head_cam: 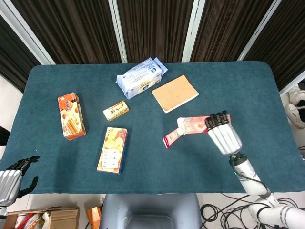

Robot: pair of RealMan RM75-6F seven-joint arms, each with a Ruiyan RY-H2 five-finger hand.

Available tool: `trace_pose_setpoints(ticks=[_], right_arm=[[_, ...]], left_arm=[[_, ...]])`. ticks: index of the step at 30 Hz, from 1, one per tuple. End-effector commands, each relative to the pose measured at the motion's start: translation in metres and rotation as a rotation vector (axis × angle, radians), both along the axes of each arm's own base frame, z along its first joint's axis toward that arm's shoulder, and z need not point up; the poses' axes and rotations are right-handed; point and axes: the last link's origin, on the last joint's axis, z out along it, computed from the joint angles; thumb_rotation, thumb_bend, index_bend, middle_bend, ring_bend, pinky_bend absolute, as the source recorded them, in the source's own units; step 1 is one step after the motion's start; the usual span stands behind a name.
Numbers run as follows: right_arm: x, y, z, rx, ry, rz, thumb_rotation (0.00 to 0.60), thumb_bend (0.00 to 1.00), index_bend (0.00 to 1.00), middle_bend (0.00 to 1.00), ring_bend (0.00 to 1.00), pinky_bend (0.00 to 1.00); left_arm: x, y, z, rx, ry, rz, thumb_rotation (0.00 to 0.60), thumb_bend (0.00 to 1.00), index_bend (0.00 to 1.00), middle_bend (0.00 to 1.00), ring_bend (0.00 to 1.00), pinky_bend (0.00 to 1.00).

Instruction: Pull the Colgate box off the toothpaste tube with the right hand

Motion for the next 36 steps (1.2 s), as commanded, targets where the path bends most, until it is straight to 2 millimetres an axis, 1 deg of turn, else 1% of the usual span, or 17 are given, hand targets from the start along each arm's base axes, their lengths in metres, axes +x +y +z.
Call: trace_pose_setpoints(ticks=[1, 3, 5, 8, 11, 13, 15, 17, 19, 21, 23, 24, 25, 27, 29, 33, 36], right_arm=[[0.004, 0.006, 0.023, -0.033, -0.170, -0.180, 0.600, 0.31, 0.43, 0.46, 0.37, 0.38], [0.009, 0.009, 0.018, 0.013, -0.230, -0.148, 0.600, 0.31, 0.43, 0.46, 0.37, 0.38], [0.008, 0.013, 0.009, 0.100, -0.296, -0.126, 0.600, 0.31, 0.42, 0.46, 0.37, 0.38], [0.005, 0.022, -0.012, 0.310, -0.452, -0.150, 0.600, 0.31, 0.43, 0.46, 0.37, 0.38], [-0.004, 0.032, -0.034, 0.574, -0.597, -0.257, 0.600, 0.31, 0.43, 0.46, 0.37, 0.38], [-0.007, 0.034, -0.040, 0.642, -0.618, -0.295, 0.600, 0.31, 0.43, 0.46, 0.37, 0.38], [-0.008, 0.035, -0.042, 0.663, -0.622, -0.308, 0.600, 0.31, 0.43, 0.46, 0.37, 0.39], [-0.018, 0.038, -0.055, 0.768, -0.627, -0.394, 0.600, 0.31, 0.43, 0.46, 0.37, 0.39], [-0.027, 0.036, -0.064, 0.833, -0.599, -0.447, 0.600, 0.31, 0.43, 0.46, 0.37, 0.39], [-0.036, 0.033, -0.075, 0.834, -0.550, -0.452, 0.600, 0.31, 0.42, 0.46, 0.37, 0.39], [-0.041, 0.033, -0.081, 0.830, -0.540, -0.455, 0.600, 0.31, 0.41, 0.44, 0.37, 0.38], [-0.042, 0.033, -0.083, 0.830, -0.536, -0.459, 0.600, 0.31, 0.40, 0.42, 0.35, 0.37], [-0.045, 0.033, -0.084, 0.832, -0.525, -0.464, 0.600, 0.29, 0.38, 0.37, 0.31, 0.35], [-0.047, 0.033, -0.084, 0.822, -0.519, -0.457, 0.600, 0.27, 0.35, 0.30, 0.25, 0.29], [-0.048, 0.032, -0.082, 0.803, -0.521, -0.443, 0.600, 0.26, 0.31, 0.28, 0.20, 0.25], [-0.051, 0.032, -0.080, 0.789, -0.527, -0.433, 0.600, 0.25, 0.27, 0.25, 0.16, 0.22], [-0.052, 0.033, -0.075, 0.790, -0.527, -0.424, 0.600, 0.22, 0.18, 0.19, 0.10, 0.18]], left_arm=[[0.001, 0.000, -0.001, -0.006, 0.003, -0.002, 0.600, 0.42, 0.24, 0.31, 0.28, 0.46], [0.001, 0.000, -0.002, -0.011, 0.003, -0.004, 0.600, 0.42, 0.24, 0.31, 0.28, 0.46], [0.001, 0.001, -0.002, -0.010, 0.004, -0.005, 0.600, 0.42, 0.24, 0.31, 0.28, 0.46], [0.000, 0.000, -0.001, -0.006, 0.001, 0.000, 0.600, 0.42, 0.24, 0.31, 0.28, 0.46], [0.000, 0.000, 0.000, -0.004, -0.002, 0.001, 0.600, 0.42, 0.24, 0.31, 0.28, 0.46], [0.000, 0.000, 0.000, -0.004, -0.002, 0.001, 0.600, 0.42, 0.24, 0.31, 0.28, 0.46], [0.000, 0.000, 0.000, -0.004, -0.002, 0.000, 0.600, 0.42, 0.24, 0.31, 0.28, 0.46], [0.000, 0.000, 0.000, -0.006, -0.002, -0.001, 0.600, 0.42, 0.24, 0.31, 0.28, 0.46], [-0.001, 0.001, 0.000, -0.009, -0.001, 0.000, 0.600, 0.42, 0.24, 0.31, 0.28, 0.46], [-0.001, 0.001, -0.001, -0.010, -0.001, 0.001, 0.600, 0.42, 0.24, 0.31, 0.28, 0.46], [0.000, 0.000, 0.000, -0.008, 0.000, 0.000, 0.600, 0.42, 0.24, 0.31, 0.28, 0.46], [0.000, 0.001, 0.000, -0.007, 0.000, 0.000, 0.600, 0.42, 0.24, 0.31, 0.28, 0.46], [-0.001, 0.001, 0.000, -0.007, 0.001, 0.000, 0.600, 0.42, 0.24, 0.31, 0.28, 0.46], [-0.001, 0.000, 0.000, -0.005, 0.000, 0.002, 0.600, 0.42, 0.24, 0.31, 0.28, 0.46], [-0.001, 0.001, 0.000, -0.003, 0.001, 0.002, 0.600, 0.42, 0.24, 0.31, 0.28, 0.46], [-0.001, 0.001, 0.000, -0.005, 0.002, 0.001, 0.600, 0.42, 0.24, 0.31, 0.28, 0.46], [0.000, 0.001, -0.001, -0.006, 0.004, 0.000, 0.600, 0.42, 0.24, 0.31, 0.28, 0.46]])
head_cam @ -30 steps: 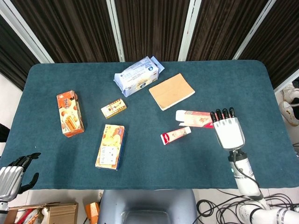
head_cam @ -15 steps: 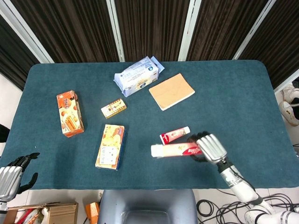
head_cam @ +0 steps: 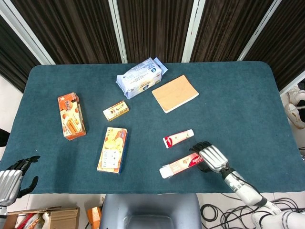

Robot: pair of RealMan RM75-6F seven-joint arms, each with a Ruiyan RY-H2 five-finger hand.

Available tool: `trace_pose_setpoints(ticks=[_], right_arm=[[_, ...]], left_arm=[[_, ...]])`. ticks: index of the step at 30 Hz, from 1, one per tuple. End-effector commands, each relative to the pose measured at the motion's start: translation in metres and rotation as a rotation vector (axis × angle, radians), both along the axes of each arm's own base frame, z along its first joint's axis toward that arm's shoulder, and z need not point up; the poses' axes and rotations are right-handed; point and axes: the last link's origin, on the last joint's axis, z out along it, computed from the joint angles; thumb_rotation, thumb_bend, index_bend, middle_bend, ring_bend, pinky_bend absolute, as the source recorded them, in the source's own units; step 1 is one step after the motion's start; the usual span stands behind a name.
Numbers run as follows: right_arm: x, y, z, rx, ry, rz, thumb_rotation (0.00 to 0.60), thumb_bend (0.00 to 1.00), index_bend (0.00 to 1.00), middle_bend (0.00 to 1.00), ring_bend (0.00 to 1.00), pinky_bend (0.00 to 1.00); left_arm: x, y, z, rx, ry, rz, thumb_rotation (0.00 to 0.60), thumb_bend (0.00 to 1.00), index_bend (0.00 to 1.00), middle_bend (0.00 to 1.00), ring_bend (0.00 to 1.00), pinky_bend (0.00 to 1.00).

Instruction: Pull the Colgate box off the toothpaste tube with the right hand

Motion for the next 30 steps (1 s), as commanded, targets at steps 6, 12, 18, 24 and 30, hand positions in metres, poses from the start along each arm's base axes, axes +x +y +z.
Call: trace_pose_setpoints(ticks=[6, 12, 18, 24, 30], right_arm=[[0.012, 0.007, 0.040, -0.138, -0.138, 0.058, 0.600, 0.16, 0.00, 0.05, 0.00, 0.11], [0.005, 0.055, 0.103, -0.389, -0.243, 0.007, 0.600, 0.16, 0.09, 0.05, 0.01, 0.09], [-0.031, 0.086, 0.120, -0.547, -0.170, -0.128, 0.600, 0.16, 0.11, 0.06, 0.02, 0.11], [-0.051, 0.082, 0.119, -0.506, -0.166, -0.250, 0.600, 0.16, 0.11, 0.06, 0.02, 0.11], [-0.050, 0.081, 0.115, -0.455, -0.128, -0.257, 0.600, 0.16, 0.11, 0.06, 0.02, 0.12]], left_arm=[[0.000, 0.000, 0.000, 0.004, 0.001, 0.001, 0.600, 0.42, 0.24, 0.31, 0.28, 0.46], [0.000, 0.000, 0.000, 0.022, 0.013, 0.004, 0.600, 0.42, 0.24, 0.31, 0.28, 0.46], [0.002, 0.001, -0.002, 0.037, 0.023, -0.011, 0.600, 0.42, 0.24, 0.29, 0.26, 0.42], [0.002, 0.002, -0.004, 0.052, 0.031, -0.024, 0.600, 0.42, 0.22, 0.20, 0.18, 0.31], [0.002, 0.002, -0.004, 0.067, 0.034, -0.033, 0.600, 0.42, 0.19, 0.16, 0.13, 0.30]])
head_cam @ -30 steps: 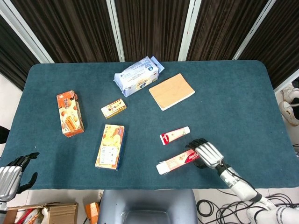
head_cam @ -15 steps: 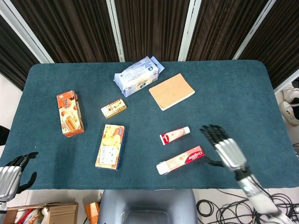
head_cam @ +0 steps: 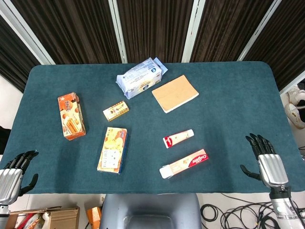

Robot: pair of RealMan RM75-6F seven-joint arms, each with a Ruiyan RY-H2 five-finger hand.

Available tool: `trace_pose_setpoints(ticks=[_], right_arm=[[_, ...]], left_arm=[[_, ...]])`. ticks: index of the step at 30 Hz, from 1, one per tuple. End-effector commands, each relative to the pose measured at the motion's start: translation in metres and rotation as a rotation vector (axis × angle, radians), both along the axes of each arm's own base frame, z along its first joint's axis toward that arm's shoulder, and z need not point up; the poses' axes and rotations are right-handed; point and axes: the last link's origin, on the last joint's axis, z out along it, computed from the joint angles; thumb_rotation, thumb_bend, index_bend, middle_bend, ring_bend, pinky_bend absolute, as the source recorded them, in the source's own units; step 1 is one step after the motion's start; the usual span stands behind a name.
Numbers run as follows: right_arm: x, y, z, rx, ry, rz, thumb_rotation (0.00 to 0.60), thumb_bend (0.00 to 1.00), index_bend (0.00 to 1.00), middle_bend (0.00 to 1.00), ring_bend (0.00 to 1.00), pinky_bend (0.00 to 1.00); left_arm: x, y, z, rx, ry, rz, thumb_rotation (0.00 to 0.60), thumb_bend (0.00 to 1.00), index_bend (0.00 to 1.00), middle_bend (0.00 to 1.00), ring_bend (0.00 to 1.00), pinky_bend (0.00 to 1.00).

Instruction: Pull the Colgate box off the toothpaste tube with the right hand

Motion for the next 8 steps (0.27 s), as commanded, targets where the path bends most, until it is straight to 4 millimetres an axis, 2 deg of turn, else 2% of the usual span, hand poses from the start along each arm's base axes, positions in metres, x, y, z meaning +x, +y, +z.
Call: trace_pose_setpoints(ticks=[1, 8], right_arm=[[0.0003, -0.0003, -0.0023, 0.022, 0.015, -0.003, 0.600, 0.16, 0.11, 0.06, 0.02, 0.12], [0.0012, 0.0015, -0.0079, 0.055, 0.018, 0.005, 0.600, 0.16, 0.11, 0.06, 0.02, 0.12]], left_arm=[[-0.0001, -0.0004, -0.0002, 0.000, 0.002, -0.003, 0.600, 0.42, 0.19, 0.16, 0.13, 0.30], [-0.0011, -0.0006, 0.0010, -0.009, 0.001, 0.010, 0.600, 0.42, 0.19, 0.16, 0.14, 0.30]])
